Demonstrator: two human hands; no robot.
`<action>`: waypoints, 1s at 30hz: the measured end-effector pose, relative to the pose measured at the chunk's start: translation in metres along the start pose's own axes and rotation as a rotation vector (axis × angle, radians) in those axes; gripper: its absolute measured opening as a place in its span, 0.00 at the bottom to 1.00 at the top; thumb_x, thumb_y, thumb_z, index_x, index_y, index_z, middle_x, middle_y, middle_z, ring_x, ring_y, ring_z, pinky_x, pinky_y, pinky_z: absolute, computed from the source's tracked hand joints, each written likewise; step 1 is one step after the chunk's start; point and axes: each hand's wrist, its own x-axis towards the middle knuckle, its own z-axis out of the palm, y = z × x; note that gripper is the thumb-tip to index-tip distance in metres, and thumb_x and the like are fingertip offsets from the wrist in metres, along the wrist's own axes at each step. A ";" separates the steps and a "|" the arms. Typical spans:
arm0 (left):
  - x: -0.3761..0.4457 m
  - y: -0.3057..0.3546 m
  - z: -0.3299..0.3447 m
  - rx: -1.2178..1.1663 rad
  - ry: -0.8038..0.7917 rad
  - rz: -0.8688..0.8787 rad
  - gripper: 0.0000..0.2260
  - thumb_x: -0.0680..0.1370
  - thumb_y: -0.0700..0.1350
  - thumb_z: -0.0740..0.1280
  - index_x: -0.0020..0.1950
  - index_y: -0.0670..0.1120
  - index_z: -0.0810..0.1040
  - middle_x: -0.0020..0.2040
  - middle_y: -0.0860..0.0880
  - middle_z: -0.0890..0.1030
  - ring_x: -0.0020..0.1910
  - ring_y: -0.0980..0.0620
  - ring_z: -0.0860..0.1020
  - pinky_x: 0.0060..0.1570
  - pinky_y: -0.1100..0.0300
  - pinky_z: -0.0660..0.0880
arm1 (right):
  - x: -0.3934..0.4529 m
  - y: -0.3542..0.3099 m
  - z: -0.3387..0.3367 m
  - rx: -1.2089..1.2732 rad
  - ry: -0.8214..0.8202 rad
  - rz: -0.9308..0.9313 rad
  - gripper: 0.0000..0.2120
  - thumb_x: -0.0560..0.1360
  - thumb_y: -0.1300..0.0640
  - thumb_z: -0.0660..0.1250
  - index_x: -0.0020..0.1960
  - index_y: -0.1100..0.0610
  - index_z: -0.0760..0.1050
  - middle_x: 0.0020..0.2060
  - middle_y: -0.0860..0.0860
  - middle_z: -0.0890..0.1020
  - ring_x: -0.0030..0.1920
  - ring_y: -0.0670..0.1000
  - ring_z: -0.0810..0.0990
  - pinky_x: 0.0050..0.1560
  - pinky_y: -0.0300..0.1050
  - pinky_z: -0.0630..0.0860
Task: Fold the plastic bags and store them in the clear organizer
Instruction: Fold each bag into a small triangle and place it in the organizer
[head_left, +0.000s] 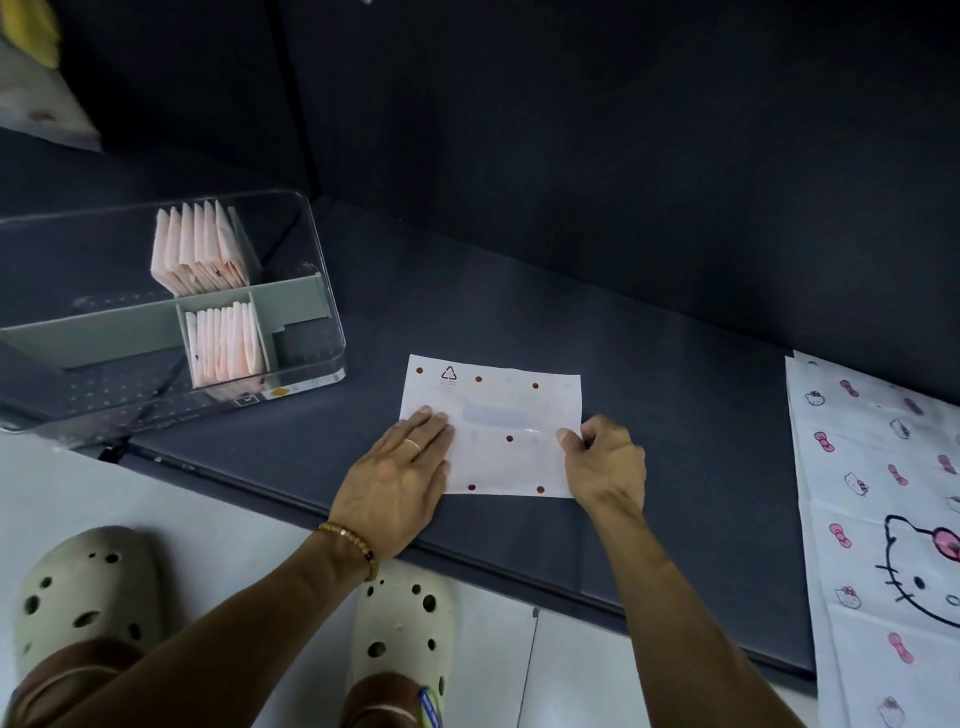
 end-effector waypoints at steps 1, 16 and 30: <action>0.000 0.000 0.001 0.000 0.007 -0.003 0.21 0.78 0.48 0.53 0.63 0.39 0.77 0.64 0.43 0.77 0.66 0.44 0.73 0.63 0.46 0.73 | -0.004 0.000 0.001 -0.010 0.054 -0.007 0.10 0.77 0.49 0.66 0.47 0.55 0.73 0.36 0.50 0.78 0.43 0.56 0.79 0.38 0.44 0.72; -0.003 -0.003 0.001 -0.032 0.035 0.005 0.18 0.78 0.46 0.58 0.62 0.39 0.78 0.63 0.44 0.78 0.66 0.45 0.73 0.65 0.51 0.71 | -0.056 0.033 0.040 -0.236 0.106 -0.781 0.16 0.78 0.57 0.65 0.66 0.57 0.76 0.70 0.54 0.72 0.71 0.54 0.68 0.71 0.57 0.64; -0.005 -0.007 0.003 -0.080 -0.078 -0.006 0.22 0.77 0.57 0.61 0.67 0.46 0.74 0.72 0.45 0.68 0.74 0.48 0.60 0.73 0.53 0.57 | -0.047 0.032 0.016 -0.374 0.149 -0.865 0.17 0.73 0.55 0.72 0.60 0.59 0.79 0.58 0.54 0.81 0.59 0.55 0.80 0.55 0.52 0.78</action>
